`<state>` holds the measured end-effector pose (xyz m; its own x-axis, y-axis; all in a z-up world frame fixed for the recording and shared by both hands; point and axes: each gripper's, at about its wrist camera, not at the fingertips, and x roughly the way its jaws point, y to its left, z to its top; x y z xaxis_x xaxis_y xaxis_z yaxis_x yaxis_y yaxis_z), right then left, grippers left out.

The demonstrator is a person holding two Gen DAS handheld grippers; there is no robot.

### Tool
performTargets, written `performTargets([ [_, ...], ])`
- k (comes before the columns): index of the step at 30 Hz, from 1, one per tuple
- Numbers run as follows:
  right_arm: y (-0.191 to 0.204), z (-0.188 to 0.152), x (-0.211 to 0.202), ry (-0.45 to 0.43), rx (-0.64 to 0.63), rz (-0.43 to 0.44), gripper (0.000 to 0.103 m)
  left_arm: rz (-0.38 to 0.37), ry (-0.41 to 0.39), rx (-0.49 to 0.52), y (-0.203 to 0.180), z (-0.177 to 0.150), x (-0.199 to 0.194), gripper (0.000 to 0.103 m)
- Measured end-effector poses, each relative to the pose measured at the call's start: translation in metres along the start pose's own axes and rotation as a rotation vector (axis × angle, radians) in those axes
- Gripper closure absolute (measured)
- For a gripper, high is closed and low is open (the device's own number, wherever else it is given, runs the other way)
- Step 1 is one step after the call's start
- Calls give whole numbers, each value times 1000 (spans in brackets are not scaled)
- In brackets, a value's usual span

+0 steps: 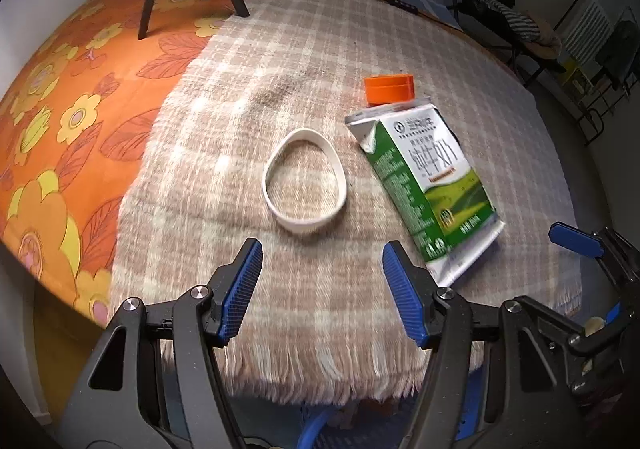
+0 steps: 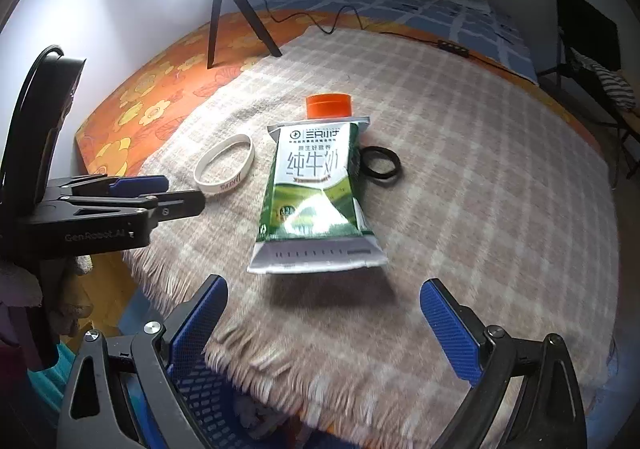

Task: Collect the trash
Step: 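Grasp the white rubber band with left tool while right tool grasps the milk pouch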

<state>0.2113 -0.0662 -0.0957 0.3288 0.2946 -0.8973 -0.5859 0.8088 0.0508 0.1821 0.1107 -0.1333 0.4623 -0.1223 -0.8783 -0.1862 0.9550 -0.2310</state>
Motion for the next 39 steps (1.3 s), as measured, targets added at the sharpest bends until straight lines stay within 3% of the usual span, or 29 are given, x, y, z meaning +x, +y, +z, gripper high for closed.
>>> performTargets([
  [8,0,16,26,31,-5,22,1,12,30,-6,5,20,26,39],
  [23,7,42,65,71,-48,-39,0,72,25,44,2,43,55,39],
  [29,11,53,80,83,-59,-59,0,42,7,27,12,52,59,65],
  [33,15,59,93,104,-56,-72,2,32,-2,30,14,53,60,75],
  [37,15,60,99,119,-31,-54,20,25,-6,35,13,51,58,89],
  [39,15,60,97,108,-24,-52,22,19,-7,37,12,49,55,93],
])
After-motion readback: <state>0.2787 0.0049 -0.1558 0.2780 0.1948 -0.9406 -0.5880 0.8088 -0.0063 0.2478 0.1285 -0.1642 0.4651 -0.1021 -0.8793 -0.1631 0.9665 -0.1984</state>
